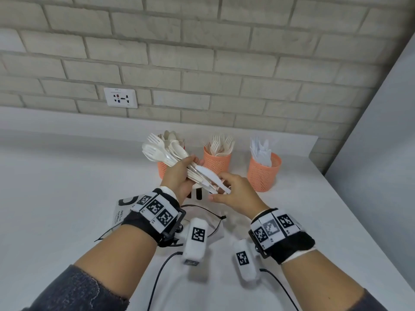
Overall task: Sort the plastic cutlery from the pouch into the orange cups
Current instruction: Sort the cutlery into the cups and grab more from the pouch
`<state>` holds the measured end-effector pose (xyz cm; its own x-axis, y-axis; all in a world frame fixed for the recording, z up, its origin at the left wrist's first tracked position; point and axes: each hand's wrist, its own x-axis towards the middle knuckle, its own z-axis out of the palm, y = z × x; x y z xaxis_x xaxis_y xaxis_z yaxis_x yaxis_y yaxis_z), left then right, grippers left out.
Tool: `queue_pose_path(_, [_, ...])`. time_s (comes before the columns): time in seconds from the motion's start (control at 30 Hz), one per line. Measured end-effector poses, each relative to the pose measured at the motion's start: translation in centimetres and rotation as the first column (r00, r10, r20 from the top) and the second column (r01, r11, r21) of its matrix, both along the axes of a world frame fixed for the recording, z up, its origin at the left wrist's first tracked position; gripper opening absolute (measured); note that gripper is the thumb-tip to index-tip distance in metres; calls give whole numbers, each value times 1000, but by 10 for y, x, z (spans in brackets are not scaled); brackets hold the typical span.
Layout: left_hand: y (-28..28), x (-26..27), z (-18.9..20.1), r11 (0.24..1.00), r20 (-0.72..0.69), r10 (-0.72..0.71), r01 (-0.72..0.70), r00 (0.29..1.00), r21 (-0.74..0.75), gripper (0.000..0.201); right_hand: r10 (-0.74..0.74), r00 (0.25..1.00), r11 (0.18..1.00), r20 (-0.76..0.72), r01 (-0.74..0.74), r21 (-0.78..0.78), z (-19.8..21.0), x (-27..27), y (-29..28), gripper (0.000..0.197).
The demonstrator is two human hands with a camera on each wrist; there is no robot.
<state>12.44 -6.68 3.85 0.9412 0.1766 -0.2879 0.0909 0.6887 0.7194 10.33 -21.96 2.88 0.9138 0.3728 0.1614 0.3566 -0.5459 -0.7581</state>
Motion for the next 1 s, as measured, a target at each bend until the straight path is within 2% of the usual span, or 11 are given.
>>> queue_pose_path(0.1, [5,2,1,1000,27,-15,16,1000,-20,14,-40,998,996,-41,43,83,-2,4,6,28])
queue_pose_path(0.17, [10,4,1,1000,25,-8,9,1000,-21,4,-40,996,989,-84,52,142,-3,4,8,22])
queue_pose_path(0.27, [21,6,3,996,4,77,-77,997,-54,28,-49,991,976,-125,74,202,-5,6,4,15])
queue_pose_path(0.33, [28,6,6,990,5,108,-107,994,-87,36,-51,984,984,-173,79,157,-5,9,0,19])
queue_pose_path(0.43, [31,6,5,989,4,131,-130,991,-71,41,7,987,1000,-159,-11,-27,-2,13,4,22])
queue_pose_path(0.5, [29,8,1,990,15,131,-131,991,-52,44,64,987,998,-145,-64,6,1,11,15,15])
queue_pose_path(0.6, [27,6,2,994,28,110,-110,994,0,44,105,976,993,-192,-92,76,1,10,27,20])
queue_pose_path(0.7, [39,8,2,990,29,143,-143,989,-23,36,207,940,978,-272,-202,47,0,10,18,25])
queue_pose_path(0.77, [50,8,3,987,39,161,-160,986,-27,27,217,917,973,-335,-231,-3,0,15,6,17])
queue_pose_path(0.9, [63,9,1,980,33,199,-198,979,-33,17,70,925,993,-374,-100,-62,5,22,-6,14])
queue_pose_path(1.0, [59,10,-2,983,38,180,-179,983,-29,26,-4,979,997,-204,20,76,11,21,3,20])
